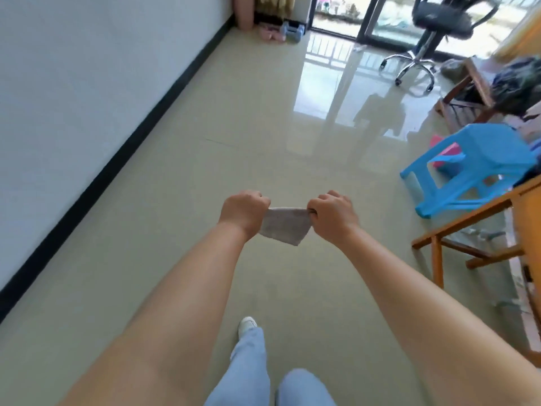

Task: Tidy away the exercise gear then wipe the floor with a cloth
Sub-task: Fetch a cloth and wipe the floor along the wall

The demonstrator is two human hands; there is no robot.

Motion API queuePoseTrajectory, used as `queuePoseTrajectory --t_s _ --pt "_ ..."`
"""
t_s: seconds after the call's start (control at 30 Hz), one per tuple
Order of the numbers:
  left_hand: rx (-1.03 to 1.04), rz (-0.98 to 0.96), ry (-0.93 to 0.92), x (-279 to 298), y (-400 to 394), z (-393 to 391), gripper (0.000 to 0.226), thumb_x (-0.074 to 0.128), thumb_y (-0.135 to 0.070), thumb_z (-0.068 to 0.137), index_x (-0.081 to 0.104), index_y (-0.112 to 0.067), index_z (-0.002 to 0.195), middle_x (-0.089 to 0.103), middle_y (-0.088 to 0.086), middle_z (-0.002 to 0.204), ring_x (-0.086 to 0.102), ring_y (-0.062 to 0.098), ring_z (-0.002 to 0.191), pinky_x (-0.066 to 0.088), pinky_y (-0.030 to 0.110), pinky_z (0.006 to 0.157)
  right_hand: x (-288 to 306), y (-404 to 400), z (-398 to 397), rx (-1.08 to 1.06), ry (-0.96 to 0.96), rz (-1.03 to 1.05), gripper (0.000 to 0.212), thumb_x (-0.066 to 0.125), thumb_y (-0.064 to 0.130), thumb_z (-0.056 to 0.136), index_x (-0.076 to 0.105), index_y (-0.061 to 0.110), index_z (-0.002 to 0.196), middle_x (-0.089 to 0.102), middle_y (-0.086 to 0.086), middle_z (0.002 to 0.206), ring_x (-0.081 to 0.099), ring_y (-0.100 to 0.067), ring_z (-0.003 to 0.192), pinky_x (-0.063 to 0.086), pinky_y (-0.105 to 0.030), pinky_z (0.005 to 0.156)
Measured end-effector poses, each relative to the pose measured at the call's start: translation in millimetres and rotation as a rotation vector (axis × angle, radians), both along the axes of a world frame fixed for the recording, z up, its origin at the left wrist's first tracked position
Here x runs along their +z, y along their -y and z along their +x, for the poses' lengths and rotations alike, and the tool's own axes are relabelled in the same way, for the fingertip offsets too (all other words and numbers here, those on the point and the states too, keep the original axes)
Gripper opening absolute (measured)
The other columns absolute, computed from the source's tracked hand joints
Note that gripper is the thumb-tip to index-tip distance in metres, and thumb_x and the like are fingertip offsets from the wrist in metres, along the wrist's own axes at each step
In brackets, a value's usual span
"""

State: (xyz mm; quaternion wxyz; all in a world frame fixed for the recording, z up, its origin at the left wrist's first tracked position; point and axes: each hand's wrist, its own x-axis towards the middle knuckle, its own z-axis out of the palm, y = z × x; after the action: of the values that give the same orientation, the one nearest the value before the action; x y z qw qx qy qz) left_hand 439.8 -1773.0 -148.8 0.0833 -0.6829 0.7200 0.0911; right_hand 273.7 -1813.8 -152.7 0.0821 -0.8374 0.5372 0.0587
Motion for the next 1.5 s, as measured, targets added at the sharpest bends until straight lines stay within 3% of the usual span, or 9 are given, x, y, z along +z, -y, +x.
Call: queuePoseTrajectory --t_s 0.3,0.57,0.8,0.93,1.1,1.2,1.3,1.43,1.5 --pt "0.274 0.050 -0.007 -31 185 166 0.033 0.038 -0.001 0.093 0.055 -0.011 0.119 0.056 0.008 0.122 0.051 0.027 0.115 0.046 0.033 0.086 -24 231 186 0.270 -0.040 0.090 0.028 0.044 0.009 0.091 0.062 0.010 0.113 0.061 -0.007 0.118 0.042 -0.024 0.121 0.031 -0.029 0.096" --pt "0.685 0.089 -0.111 -112 251 321 0.034 0.038 0.003 0.091 0.053 -0.008 0.120 0.057 0.012 0.118 0.052 0.029 0.112 0.042 0.033 0.076 -92 352 393 0.707 -0.116 0.117 0.028 0.044 0.008 0.091 0.063 0.012 0.111 0.061 -0.006 0.113 0.043 -0.024 0.118 0.030 -0.028 0.096" --pt "0.987 0.127 -0.167 -212 237 433 0.030 0.037 -0.003 0.095 0.054 -0.010 0.119 0.061 0.009 0.114 0.056 0.028 0.107 0.046 0.034 0.077 -185 349 547 0.920 -0.175 0.183 0.028 0.042 0.007 0.091 0.062 0.010 0.110 0.060 -0.007 0.113 0.043 -0.024 0.117 0.030 -0.028 0.096" --pt "1.161 0.165 -0.207 -292 221 469 0.030 0.039 -0.002 0.092 0.050 -0.009 0.119 0.064 0.011 0.107 0.057 0.030 0.091 0.033 0.028 0.058 -268 339 605 0.970 -0.231 0.247 0.028 0.043 0.007 0.091 0.061 0.011 0.111 0.060 -0.007 0.114 0.043 -0.025 0.117 0.033 -0.029 0.094" --pt "1.486 0.125 -0.355 -394 200 480 0.026 0.037 -0.004 0.096 0.047 -0.008 0.120 0.047 0.004 0.073 0.043 0.022 0.072 0.030 0.029 0.059 -373 320 655 1.158 -0.326 0.290 0.029 0.041 0.004 0.090 0.061 0.011 0.108 0.060 -0.006 0.112 0.044 -0.023 0.116 0.033 -0.027 0.093" --pt "1.627 -0.097 -0.283 -440 186 500 0.017 0.052 0.007 0.087 0.058 0.003 0.102 0.052 0.016 0.066 0.049 0.029 0.060 0.022 0.028 0.045 -421 304 690 1.211 -0.248 0.292 0.029 0.042 0.005 0.091 0.062 0.010 0.111 0.060 -0.008 0.113 0.045 -0.025 0.115 0.034 -0.029 0.092" --pt "1.626 -0.281 -0.090 -490 168 524 0.028 0.076 0.021 0.049 0.060 0.006 0.067 0.053 0.018 0.040 0.051 0.030 0.030 0.018 0.013 0.042 -478 283 724 1.256 -0.142 0.257 0.029 0.043 0.004 0.090 0.062 0.008 0.111 0.060 -0.010 0.113 0.044 -0.027 0.114 0.035 -0.030 0.091" --pt "1.599 -0.188 -0.025 -597 131 534 0.034 0.080 0.016 0.048 0.066 0.002 0.075 0.059 0.017 0.046 0.058 0.030 0.037 0.034 0.018 0.039 -581 248 738 1.339 -0.087 0.175 0.028 0.042 0.005 0.091 0.059 0.007 0.113 0.057 -0.011 0.117 0.042 -0.027 0.116 0.030 -0.032 0.096" --pt "1.527 0.115 -0.108 -654 112 529 0.036 0.068 0.002 0.077 0.060 -0.009 0.111 0.069 0.014 0.084 0.068 0.030 0.075 0.042 0.027 0.053 -645 234 729 1.518 -0.308 0.127 0.030 0.043 0.009 0.092 0.055 0.012 0.120 0.053 -0.008 0.125 0.040 -0.027 0.123 0.027 -0.035 0.104"
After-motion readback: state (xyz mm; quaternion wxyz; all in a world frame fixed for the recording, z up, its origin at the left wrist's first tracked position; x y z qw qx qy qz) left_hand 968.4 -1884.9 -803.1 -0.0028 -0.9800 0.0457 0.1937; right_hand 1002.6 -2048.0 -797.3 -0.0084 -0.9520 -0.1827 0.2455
